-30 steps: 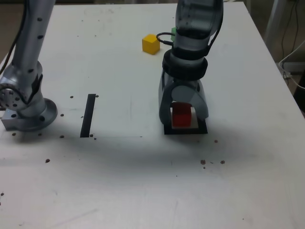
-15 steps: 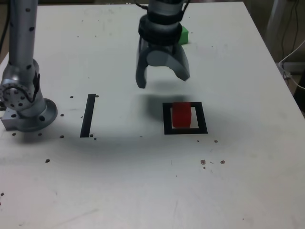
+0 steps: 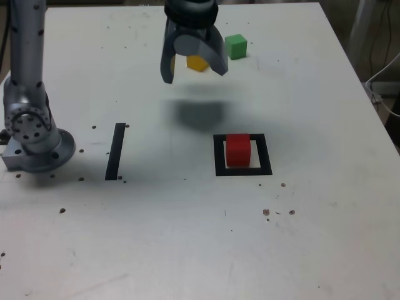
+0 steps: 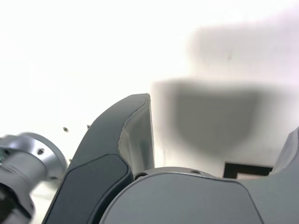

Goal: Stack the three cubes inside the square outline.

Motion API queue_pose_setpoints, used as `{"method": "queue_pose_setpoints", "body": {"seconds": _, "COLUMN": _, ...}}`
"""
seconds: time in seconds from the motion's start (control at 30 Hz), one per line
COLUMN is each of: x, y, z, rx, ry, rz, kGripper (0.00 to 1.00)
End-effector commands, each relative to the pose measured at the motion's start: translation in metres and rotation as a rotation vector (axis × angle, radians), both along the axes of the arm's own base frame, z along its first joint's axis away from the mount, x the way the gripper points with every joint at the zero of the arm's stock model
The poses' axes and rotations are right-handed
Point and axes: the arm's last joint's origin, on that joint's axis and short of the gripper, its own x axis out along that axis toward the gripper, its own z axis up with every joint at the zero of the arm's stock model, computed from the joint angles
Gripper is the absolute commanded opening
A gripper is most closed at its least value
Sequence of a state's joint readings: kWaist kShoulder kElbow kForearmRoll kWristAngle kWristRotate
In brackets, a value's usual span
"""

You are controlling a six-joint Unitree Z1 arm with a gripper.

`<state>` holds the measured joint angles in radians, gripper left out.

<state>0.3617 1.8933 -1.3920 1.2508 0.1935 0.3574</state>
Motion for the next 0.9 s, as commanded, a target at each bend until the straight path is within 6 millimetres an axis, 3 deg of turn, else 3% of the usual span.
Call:
{"method": "queue_pose_setpoints", "body": {"seconds": 0.0, "x": -0.002, "y": 0.008, "z": 0.005, "rx": 0.009, "ry": -0.007, "rz": -0.011, "kGripper": 0.99}}
{"method": "queue_pose_setpoints", "body": {"seconds": 0.47, "x": -0.009, "y": 0.061, "z": 0.019, "rx": -0.001, "ry": -0.019, "rz": -0.169, "kGripper": 0.99}}
{"method": "queue_pose_setpoints", "body": {"seconds": 0.87, "x": -0.006, "y": 0.113, "z": -0.006, "rx": -0.061, "ry": 0.035, "rz": -0.223, "kGripper": 0.97}}
